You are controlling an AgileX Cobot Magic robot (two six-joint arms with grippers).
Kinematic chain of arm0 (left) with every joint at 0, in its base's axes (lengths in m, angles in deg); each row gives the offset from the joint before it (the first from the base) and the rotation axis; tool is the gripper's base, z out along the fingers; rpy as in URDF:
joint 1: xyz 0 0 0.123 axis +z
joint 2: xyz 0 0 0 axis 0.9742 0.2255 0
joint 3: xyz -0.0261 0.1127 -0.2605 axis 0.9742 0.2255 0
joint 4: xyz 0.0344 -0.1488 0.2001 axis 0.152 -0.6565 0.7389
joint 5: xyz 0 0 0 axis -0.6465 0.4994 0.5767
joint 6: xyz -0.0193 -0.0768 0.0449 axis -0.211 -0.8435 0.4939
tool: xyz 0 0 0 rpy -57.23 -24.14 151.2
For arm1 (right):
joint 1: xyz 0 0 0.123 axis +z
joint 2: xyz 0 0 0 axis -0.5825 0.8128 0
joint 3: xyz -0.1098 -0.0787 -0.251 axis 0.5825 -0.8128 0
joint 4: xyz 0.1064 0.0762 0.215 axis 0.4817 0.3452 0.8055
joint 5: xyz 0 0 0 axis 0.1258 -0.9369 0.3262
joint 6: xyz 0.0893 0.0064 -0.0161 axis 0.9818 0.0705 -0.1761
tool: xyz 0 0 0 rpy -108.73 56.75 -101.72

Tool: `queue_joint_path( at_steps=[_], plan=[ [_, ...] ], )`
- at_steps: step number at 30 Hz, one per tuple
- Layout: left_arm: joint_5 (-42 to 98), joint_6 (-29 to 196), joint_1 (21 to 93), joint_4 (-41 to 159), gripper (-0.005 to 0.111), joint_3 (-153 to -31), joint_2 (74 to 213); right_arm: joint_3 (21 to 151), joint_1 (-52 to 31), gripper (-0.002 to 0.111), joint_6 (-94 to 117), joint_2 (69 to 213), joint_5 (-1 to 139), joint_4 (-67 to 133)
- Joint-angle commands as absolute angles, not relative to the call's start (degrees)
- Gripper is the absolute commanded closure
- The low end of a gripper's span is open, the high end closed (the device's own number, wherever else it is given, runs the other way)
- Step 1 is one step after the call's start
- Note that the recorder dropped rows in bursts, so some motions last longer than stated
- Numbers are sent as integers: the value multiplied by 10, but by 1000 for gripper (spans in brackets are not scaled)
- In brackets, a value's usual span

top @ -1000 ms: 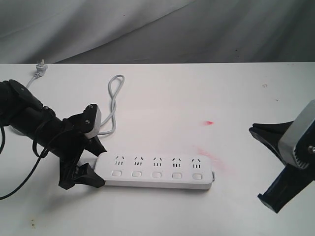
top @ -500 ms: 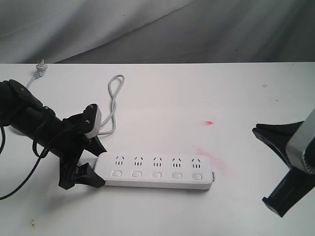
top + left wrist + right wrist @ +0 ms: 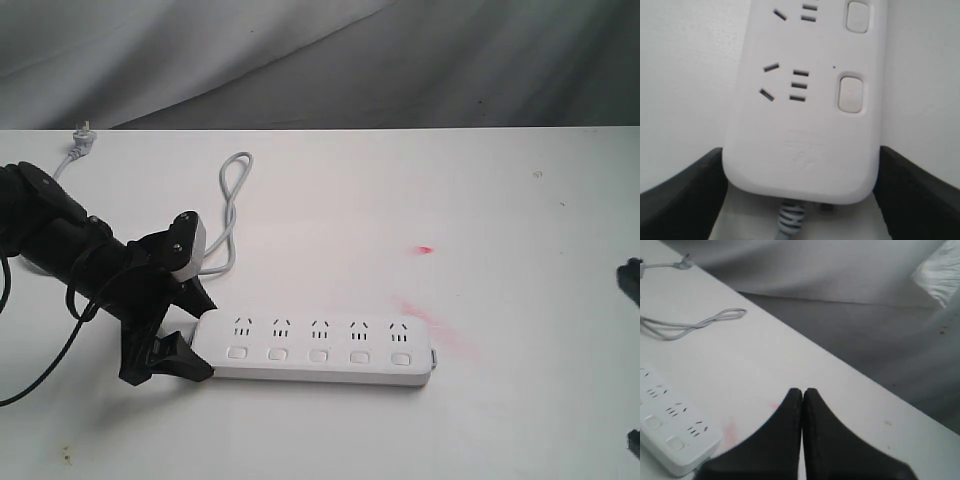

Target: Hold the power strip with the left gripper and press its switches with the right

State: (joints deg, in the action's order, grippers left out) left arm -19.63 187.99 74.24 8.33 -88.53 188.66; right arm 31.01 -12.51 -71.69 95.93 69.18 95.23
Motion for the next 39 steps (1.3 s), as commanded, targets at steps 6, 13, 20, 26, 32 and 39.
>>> queue_joint_path(
  at_steps=[6, 13, 20, 26, 32, 39],
  plan=[
    [-204, 1879, 744, 82, 57, -887, 1886, 294, -270, 108, -715, 835, 615, 956],
    [-204, 1879, 744, 82, 57, -887, 1886, 229, -291, 108, -710, 742, 636, 959],
    [-204, 1879, 744, 82, 57, -887, 1886, 208, -291, 108, -710, 712, 626, 987],
    [-204, 1879, 744, 82, 57, -887, 1886, 208, -291, 108, -710, 712, 676, 987],
    [-204, 1879, 744, 82, 57, -887, 1886, 208, -291, 108, -566, 712, 670, 894],
    [-204, 1879, 744, 82, 57, -887, 1886, 208, -291, 108, -116, 712, 665, 458]
  ],
)
